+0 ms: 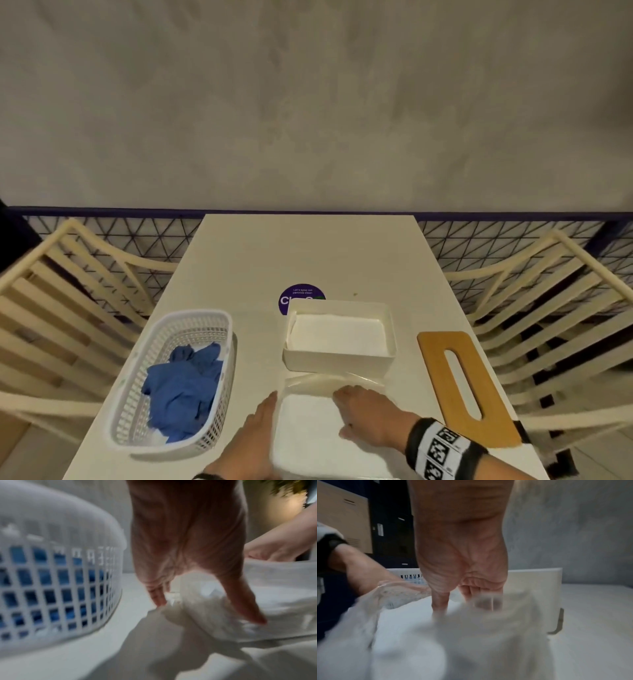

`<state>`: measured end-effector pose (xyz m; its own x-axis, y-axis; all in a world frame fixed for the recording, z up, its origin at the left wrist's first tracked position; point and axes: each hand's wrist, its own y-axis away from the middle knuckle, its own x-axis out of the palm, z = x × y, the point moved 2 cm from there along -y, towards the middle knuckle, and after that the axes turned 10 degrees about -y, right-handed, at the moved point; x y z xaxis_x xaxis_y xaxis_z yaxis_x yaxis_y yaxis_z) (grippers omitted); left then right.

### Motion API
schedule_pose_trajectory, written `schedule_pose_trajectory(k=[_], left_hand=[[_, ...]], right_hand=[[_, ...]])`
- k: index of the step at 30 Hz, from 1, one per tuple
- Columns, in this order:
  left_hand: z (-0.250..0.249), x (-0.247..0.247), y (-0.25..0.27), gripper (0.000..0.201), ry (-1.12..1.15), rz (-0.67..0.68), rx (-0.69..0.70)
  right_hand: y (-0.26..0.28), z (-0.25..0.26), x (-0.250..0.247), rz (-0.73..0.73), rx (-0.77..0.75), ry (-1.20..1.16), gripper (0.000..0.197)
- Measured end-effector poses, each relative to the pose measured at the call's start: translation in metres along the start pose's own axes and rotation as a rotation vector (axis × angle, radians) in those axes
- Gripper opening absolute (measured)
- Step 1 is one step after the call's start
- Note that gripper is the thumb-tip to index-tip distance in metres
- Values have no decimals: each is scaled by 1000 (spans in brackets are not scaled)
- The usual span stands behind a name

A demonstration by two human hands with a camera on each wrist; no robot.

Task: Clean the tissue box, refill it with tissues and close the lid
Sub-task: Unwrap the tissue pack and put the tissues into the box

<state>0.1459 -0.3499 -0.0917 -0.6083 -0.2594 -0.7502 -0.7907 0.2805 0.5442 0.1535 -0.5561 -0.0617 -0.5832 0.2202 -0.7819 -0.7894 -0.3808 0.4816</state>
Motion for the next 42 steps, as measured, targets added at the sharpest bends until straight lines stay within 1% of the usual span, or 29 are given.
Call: schedule_pose_trajectory(k=[1,2,3,5,8,9,11,13,16,17,18,20,21,22,25,26,28,29,30,33,35,38,40,42], left_hand=[[1,1,-2,117,70,-24,69],[-2,0,-2,119,93,-39,136],[-4,-1,-3,117,91,-44,182],[-6,-2,-2,116,134,-65,231],[-4,0,2,111,236,-74,247],[-5,-2,5,113,241,-76,255],[-3,1,6,125,200,-77,257],[-2,2,10,135,143,-46,237],[-1,4,11,135,113,-16,206],[-1,4,12,134,109,-24,207],[-3,2,14,134,103,-33,204],[-7,-1,16,133,112,-42,205],[-7,-1,15,130,132,-51,213],[-9,-2,15,125,163,-54,215],[-5,2,13,98,269,-56,170],[-6,1,16,100,278,-48,153],[-6,4,17,119,219,-61,157],[-6,5,17,122,203,-57,168],[-7,3,18,122,205,-56,170],[-4,7,18,123,188,-77,161],[-4,5,20,125,201,-78,143],[-7,4,28,115,231,-110,168],[-5,6,29,114,251,-89,158],[-5,4,33,113,304,-58,90]], right_hand=[[-5,2,3,28,20,5,46],[-11,3,5,55,45,-11,54],[-17,3,4,81,77,-48,60],[-25,2,0,146,134,-148,67],[-31,0,-6,221,169,-191,74],[-32,2,-8,239,171,-193,75],[-33,4,-11,266,165,-209,77],[-35,5,-15,298,180,-248,80],[-36,8,-16,360,203,-242,90],[-36,10,-15,392,205,-207,89],[-38,11,-12,409,199,-182,84],[-39,13,-11,399,199,-186,73],[-39,14,-11,390,197,-198,71],[-38,15,-13,392,194,-211,72],[-36,19,-18,418,174,-284,75],[-36,21,-19,431,170,-304,76],[-36,26,-18,473,160,-309,76],[-37,27,-18,483,162,-306,77],[-37,28,-17,486,162,-315,74],[-32,28,-21,475,101,-369,57],[-25,26,-27,445,54,-427,58],[-12,25,-39,394,-2,-534,59],[-4,24,-47,352,-18,-600,59],[4,23,-56,312,-40,-649,57]])
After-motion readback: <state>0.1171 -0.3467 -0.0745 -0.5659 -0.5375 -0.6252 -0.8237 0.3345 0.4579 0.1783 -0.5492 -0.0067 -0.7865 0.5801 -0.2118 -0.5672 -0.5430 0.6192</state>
